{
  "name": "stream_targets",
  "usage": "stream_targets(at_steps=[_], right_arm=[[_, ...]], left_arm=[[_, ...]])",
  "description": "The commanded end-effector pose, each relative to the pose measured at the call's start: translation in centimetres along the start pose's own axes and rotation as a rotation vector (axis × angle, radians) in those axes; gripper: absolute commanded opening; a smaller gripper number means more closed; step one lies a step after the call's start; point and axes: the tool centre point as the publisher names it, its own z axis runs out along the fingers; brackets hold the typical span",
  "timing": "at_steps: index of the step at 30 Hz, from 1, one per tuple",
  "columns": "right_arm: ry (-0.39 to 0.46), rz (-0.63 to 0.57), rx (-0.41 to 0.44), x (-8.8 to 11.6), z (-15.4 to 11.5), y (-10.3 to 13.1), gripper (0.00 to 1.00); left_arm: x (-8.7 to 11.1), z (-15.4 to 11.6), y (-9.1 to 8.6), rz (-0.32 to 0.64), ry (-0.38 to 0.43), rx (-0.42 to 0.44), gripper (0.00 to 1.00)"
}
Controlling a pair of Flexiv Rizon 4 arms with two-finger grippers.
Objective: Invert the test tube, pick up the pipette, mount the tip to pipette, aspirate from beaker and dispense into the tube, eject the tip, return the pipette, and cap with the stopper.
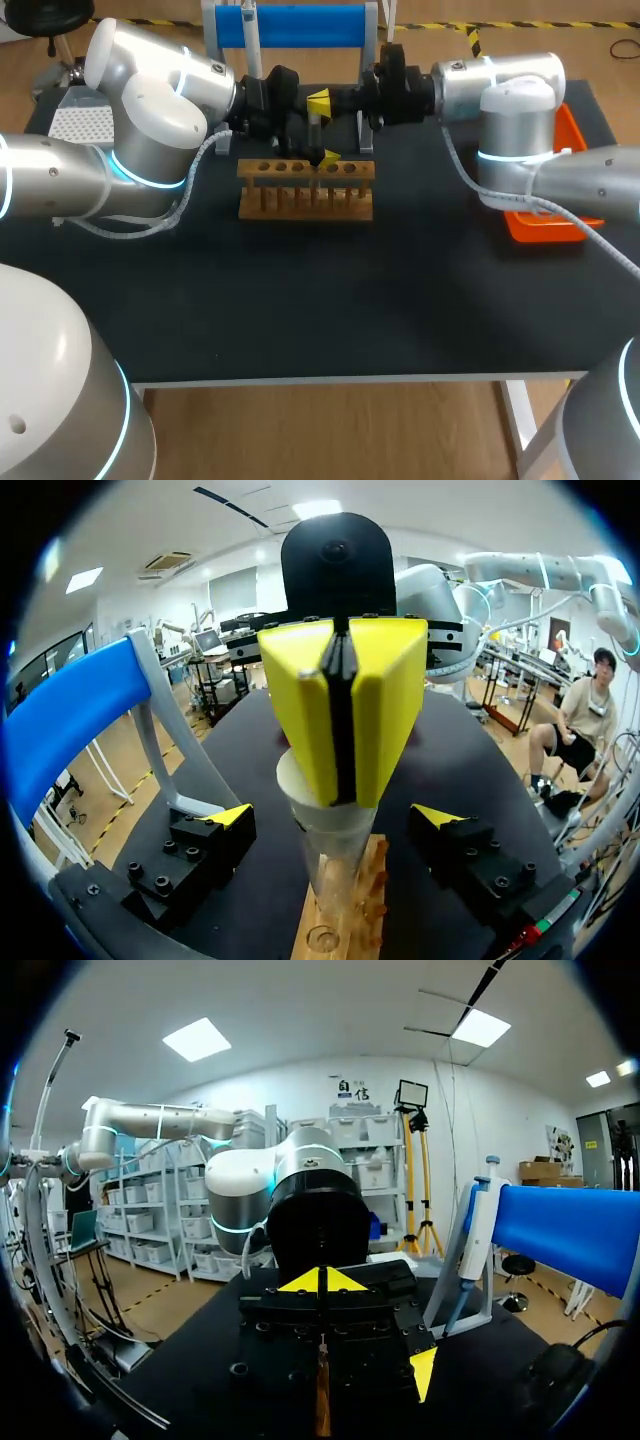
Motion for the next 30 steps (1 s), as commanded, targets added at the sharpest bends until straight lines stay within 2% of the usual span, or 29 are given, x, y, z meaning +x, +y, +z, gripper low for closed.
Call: stream_targets(at_steps=[1, 12, 24, 28, 29, 30], right_arm=[[0.013, 0.011, 0.006, -0.5, 0.0, -1.2, 0.0], [0.002, 0.029, 0.029, -0.4, -0.2, -2.2, 0.0], [-0.026, -0.05, -0.075, -0.6, -0.8, 1.2, 0.0], [-0.043, -0.07, -0.086, -0.5, -1.6, 1.9, 0.0], [-0.05, -0.075, -0.082, -0.4, -1.9, 2.0, 0.12], [-0.06, -0.079, -0.075, -0.4, -2.2, 2.1, 0.31]], left_arm=[[0.0, 0.0, 0.0, 0.0, 0.002, -0.001, 1.0], [0.0, 0.0, 0.0, 0.0, 0.002, -0.001, 1.0], [0.0, 0.0, 0.0, 0.0, 0.002, -0.001, 1.0], [0.0, 0.0, 0.0, 0.0, 0.002, -0.001, 1.0], [0.0, 0.0, 0.0, 0.0, 0.002, -0.001, 1.0], [0.0, 0.0, 0.0, 0.0, 0.002, -0.001, 1.0]])
